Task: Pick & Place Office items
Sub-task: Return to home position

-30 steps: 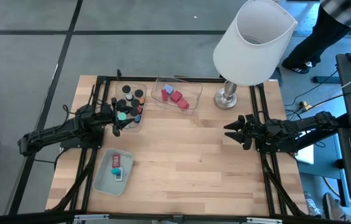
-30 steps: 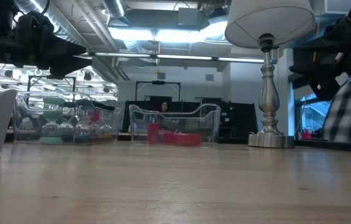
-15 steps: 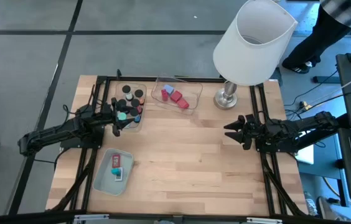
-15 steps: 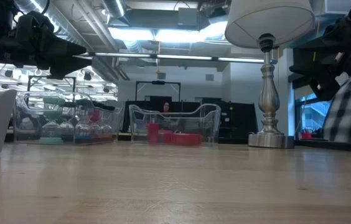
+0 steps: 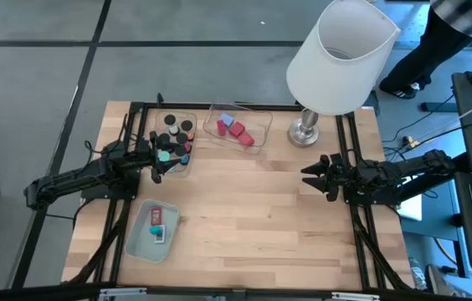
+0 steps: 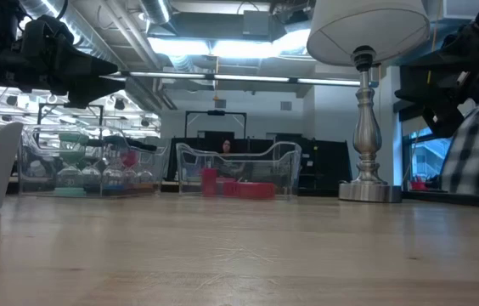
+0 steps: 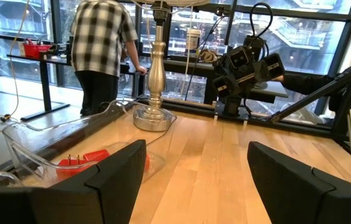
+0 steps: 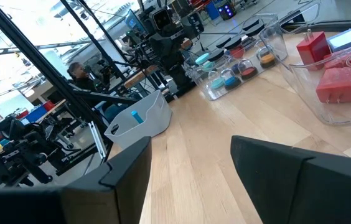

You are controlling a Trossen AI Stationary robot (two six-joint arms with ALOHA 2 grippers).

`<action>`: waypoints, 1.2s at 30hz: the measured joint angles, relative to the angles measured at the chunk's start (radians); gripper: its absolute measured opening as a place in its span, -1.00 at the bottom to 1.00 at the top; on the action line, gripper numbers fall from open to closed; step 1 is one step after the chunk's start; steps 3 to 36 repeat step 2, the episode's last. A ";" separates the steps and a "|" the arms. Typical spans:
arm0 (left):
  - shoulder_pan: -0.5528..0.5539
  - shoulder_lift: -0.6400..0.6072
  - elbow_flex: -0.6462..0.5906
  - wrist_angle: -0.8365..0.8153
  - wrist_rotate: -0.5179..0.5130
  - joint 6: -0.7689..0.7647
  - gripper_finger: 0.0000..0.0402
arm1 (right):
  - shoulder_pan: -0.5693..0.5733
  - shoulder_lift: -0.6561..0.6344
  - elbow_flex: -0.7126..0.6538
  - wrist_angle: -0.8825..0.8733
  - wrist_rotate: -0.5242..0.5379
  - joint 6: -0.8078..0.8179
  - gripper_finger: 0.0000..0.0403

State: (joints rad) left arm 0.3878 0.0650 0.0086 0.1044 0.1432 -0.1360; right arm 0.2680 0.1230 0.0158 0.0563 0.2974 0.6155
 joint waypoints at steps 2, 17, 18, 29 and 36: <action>0.000 0.000 0.000 0.000 0.000 0.000 0.39 | 0.000 0.000 0.000 0.000 0.000 0.000 0.11; 0.000 0.000 0.000 0.000 0.000 0.000 0.39 | 0.000 0.000 0.000 0.000 0.000 0.000 0.11; 0.000 0.000 0.000 0.000 0.000 0.000 0.39 | 0.000 0.000 0.000 0.000 0.000 0.000 0.11; 0.000 0.000 0.000 0.000 0.000 0.000 0.39 | 0.000 0.000 0.000 0.000 0.000 0.000 0.11; 0.000 0.000 0.000 0.000 0.000 0.000 0.39 | 0.000 0.000 0.000 0.000 0.000 0.000 0.11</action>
